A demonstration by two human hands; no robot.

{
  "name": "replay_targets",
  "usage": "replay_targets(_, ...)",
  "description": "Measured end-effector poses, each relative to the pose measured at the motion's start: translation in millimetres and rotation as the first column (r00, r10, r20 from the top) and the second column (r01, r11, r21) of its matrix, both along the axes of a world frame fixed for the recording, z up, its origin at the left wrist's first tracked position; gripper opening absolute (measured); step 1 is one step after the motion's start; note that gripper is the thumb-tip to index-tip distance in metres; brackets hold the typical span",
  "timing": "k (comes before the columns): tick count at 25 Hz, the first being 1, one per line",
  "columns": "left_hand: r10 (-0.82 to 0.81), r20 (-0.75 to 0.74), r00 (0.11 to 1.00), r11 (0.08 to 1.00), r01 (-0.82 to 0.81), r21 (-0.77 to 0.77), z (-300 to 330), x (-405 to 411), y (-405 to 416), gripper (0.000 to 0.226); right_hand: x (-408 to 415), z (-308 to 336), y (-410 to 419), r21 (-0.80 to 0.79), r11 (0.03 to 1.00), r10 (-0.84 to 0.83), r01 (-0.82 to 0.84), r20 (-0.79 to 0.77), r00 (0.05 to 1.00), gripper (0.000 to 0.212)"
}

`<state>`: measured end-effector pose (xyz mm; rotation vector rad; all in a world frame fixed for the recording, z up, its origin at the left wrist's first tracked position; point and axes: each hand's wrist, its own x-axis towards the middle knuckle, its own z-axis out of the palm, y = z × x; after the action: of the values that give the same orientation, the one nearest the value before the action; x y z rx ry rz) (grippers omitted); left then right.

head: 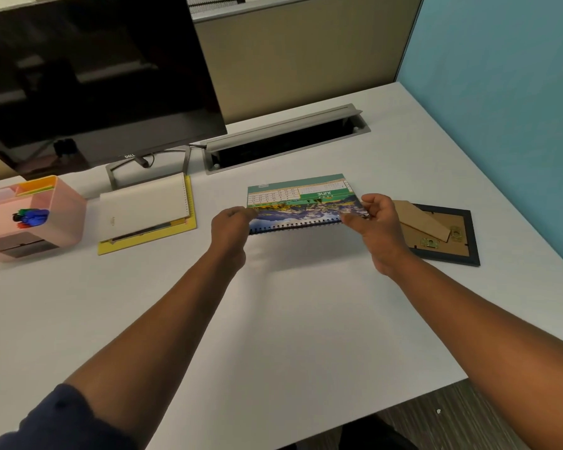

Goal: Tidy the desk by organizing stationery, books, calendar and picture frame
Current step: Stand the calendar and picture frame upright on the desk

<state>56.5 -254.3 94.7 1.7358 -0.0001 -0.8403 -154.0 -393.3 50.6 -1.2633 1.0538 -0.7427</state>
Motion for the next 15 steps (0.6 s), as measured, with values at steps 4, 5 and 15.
replay_targets(4,0.133,-0.070,0.989,0.990,-0.137,-0.043,19,5,-5,0.010,3,9,1,-0.088,0.996,0.024,-0.023,0.013,1.000,0.047)
replay_targets(5,0.140,-0.073,0.987,0.988,-0.144,-0.057,23,5,-6,0.009,4,11,2,-0.125,0.992,0.021,-0.021,0.002,1.000,0.043)
replay_targets(15,-0.043,0.233,0.971,0.989,0.074,-0.126,33,11,-17,0.020,12,36,-5,-0.124,0.991,-0.031,0.040,0.075,0.997,0.030)
